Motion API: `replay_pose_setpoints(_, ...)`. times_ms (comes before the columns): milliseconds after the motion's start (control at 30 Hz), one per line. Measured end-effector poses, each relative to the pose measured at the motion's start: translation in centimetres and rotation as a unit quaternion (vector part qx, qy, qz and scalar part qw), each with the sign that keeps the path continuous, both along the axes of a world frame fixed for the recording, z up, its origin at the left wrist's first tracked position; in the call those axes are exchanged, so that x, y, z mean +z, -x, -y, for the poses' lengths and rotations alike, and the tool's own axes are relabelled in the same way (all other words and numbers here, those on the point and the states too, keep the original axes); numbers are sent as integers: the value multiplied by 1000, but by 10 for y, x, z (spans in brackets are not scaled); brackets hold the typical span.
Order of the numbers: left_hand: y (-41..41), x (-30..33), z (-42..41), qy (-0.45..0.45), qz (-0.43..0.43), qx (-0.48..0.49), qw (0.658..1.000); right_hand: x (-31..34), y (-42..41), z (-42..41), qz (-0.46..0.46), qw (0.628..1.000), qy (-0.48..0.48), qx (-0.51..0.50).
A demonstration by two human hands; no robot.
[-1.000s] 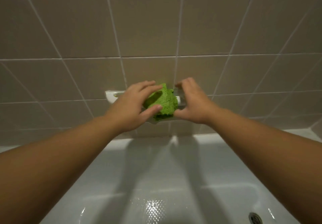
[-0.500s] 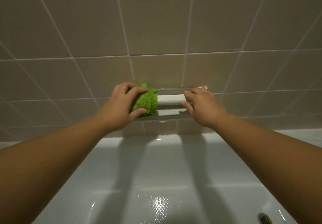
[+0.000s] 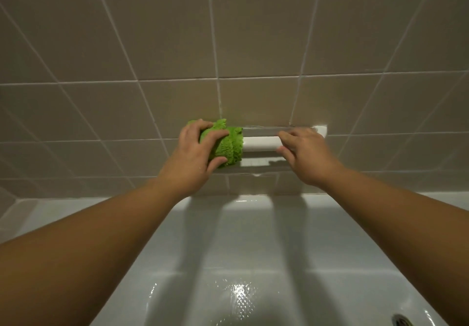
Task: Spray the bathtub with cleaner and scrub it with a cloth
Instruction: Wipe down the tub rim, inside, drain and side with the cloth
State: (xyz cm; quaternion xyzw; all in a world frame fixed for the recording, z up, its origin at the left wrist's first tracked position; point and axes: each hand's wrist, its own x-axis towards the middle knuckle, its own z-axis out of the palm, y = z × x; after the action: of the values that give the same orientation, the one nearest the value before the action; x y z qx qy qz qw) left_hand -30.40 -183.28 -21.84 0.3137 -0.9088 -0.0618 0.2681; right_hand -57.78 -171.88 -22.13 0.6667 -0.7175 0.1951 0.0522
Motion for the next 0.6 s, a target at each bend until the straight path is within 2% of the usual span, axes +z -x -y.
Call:
replay_pose_setpoints(100, -13, -2, 5, -9, -15, 16, 1000, -4, -4, -1, 14, 1000, 10, -9)
replay_pose_setpoints(267, -24, -4, 6, -81, -65, 87, 991, -5, -3, 0, 19, 999, 14, -22)
replay_pose_setpoints(500, 0, 4, 0, -23, -8, 9, 1000, -7, -4, 0, 31, 999, 19, -31)
replay_pose_setpoints(600, -12, -1, 1, -38, -40, 32, 998, -7, -4, -1, 38, 999, 20, -33)
